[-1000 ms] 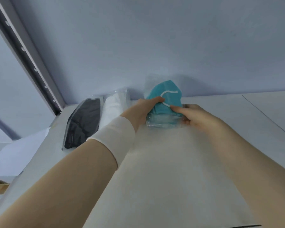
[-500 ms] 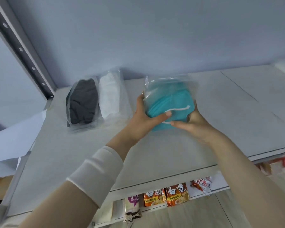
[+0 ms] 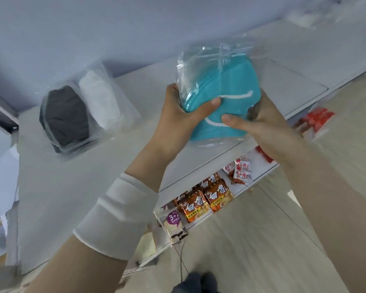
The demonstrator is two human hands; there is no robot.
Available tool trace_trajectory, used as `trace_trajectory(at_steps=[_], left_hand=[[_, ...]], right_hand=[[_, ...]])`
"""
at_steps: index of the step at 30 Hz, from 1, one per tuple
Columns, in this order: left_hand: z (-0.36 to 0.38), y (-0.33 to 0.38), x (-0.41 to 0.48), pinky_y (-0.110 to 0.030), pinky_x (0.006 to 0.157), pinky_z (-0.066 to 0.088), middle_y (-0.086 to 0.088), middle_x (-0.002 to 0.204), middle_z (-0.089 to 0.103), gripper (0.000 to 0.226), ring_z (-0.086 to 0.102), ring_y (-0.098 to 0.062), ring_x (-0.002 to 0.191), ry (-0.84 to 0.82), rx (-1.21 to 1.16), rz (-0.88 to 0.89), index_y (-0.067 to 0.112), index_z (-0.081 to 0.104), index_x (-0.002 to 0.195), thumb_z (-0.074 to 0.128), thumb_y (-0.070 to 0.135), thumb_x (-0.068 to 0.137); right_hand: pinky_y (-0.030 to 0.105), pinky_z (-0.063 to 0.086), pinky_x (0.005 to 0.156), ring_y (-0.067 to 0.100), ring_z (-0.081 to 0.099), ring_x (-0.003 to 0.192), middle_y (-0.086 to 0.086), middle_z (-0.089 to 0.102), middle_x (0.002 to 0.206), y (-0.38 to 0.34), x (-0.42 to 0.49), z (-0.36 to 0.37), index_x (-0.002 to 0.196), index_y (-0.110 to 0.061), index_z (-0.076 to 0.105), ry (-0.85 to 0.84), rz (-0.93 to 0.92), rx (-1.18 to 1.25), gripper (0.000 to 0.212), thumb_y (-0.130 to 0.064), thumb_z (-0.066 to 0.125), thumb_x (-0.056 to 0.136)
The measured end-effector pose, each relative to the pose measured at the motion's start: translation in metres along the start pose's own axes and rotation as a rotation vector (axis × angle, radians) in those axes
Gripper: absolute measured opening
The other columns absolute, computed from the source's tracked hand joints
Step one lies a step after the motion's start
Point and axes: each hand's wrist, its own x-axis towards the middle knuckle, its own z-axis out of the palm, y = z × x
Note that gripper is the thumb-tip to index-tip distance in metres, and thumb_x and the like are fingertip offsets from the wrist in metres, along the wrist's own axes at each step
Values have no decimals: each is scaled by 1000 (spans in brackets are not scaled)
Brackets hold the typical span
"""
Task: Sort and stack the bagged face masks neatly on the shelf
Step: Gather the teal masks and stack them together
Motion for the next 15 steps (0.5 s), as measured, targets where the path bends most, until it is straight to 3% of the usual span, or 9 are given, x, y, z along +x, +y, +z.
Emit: trace_trajectory(at_steps=[3, 6, 8, 10, 13, 15], left_hand=[[44, 0, -22, -43, 85, 56, -13, 126, 57, 76, 64, -24, 107, -116, -53, -48, 5, 38, 133, 74, 31, 72], [91, -20, -51, -37, 81, 58, -8, 121, 62, 71, 67, -20, 102, -220, -107, -182, 10, 43, 131, 78, 29, 72], [117, -42, -74, -31, 79, 58, -4, 119, 64, 65, 67, -16, 100, -299, -123, -287, 14, 46, 130, 78, 24, 75], [138, -69, -93, -34, 84, 57, -3, 118, 65, 65, 67, -16, 102, -369, -150, -391, 17, 48, 130, 79, 24, 74], [164, -112, -118, -44, 90, 54, -3, 121, 65, 82, 65, -20, 106, -459, -111, -525, 20, 48, 131, 81, 42, 60], [178, -139, -134, -43, 89, 54, -4, 122, 64, 86, 65, -20, 107, -530, -76, -595, 20, 48, 131, 79, 47, 56]], right_hand=[[29, 54, 84, 12, 61, 111, -2, 59, 125, 4, -56, -30, 131, -21, 44, 170, 37, 67, 88, -40, 87, 56], [29, 53, 85, 14, 61, 112, -3, 61, 125, 24, -116, -53, 130, -20, 46, 322, 140, 56, 101, -55, 87, 45], [19, 53, 77, 5, 65, 101, -10, 68, 110, 41, -155, -62, 118, -20, 54, 417, 218, 67, 78, -47, 86, 53], [12, 51, 68, 1, 67, 87, -15, 72, 95, 61, -192, -65, 106, -21, 58, 503, 280, 102, 48, -34, 79, 64], [17, 53, 69, 6, 68, 89, -8, 71, 101, 95, -238, -65, 107, -21, 59, 627, 411, 162, 44, -32, 69, 65], [18, 54, 71, 6, 68, 90, -5, 70, 104, 118, -264, -64, 108, -20, 59, 709, 499, 203, 44, -33, 70, 68]])
